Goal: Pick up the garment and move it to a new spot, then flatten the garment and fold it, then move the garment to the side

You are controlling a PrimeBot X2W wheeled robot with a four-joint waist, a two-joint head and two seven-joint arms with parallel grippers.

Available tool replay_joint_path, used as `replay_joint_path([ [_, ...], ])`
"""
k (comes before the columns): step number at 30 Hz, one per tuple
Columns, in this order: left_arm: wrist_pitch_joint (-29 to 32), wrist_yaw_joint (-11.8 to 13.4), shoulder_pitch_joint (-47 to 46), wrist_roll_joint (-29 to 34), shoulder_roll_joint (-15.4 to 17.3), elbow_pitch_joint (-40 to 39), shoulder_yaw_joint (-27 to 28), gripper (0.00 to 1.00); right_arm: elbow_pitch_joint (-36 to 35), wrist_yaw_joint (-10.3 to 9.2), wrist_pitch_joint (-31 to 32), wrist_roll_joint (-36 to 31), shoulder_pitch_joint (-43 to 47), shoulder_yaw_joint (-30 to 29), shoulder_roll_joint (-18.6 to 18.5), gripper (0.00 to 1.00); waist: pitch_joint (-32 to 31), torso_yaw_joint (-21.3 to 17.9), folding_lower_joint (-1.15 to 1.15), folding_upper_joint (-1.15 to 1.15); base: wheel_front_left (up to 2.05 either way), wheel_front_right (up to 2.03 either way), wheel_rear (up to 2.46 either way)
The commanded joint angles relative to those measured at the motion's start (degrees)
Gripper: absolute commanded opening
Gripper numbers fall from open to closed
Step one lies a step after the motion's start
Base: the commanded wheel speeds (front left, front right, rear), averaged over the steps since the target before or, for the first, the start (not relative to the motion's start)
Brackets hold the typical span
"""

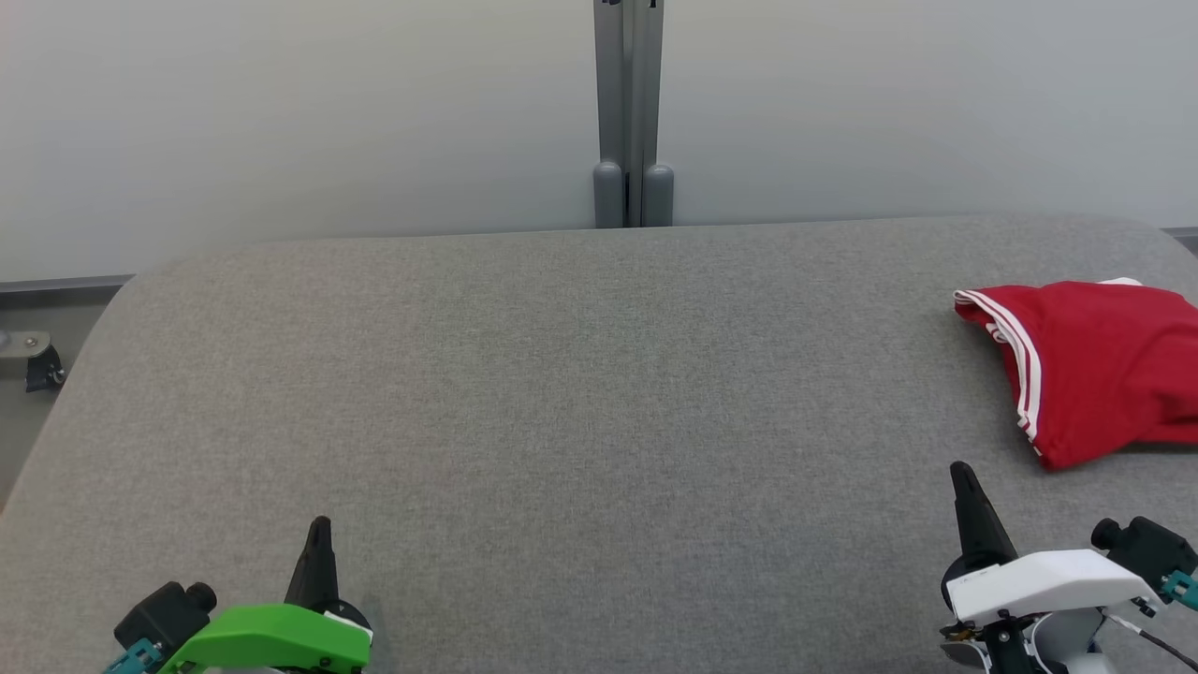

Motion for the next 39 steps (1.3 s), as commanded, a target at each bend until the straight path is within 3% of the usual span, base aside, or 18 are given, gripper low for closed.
replay_joint_path([
  [1, 0.5, -0.4, -2.1, -1.7, 0.1, -1.0, 0.7, 0.0, -0.8, -0.03, 0.4, 1.8, -1.5, -0.3, -0.3, 0.0, 0.1, 0.0, 0.0, 0.0, 0.0, 0.0, 0.0],
  [39, 6.4, -3.3, -4.2, -21.9, -0.1, -3.1, 6.1, 0.0, -1.1, -0.04, 6.5, 23.4, -4.2, -2.7, -0.4, 0.0, 1.7, -1.0, 0.0, 0.0, 0.0, 0.0, 0.0],
])
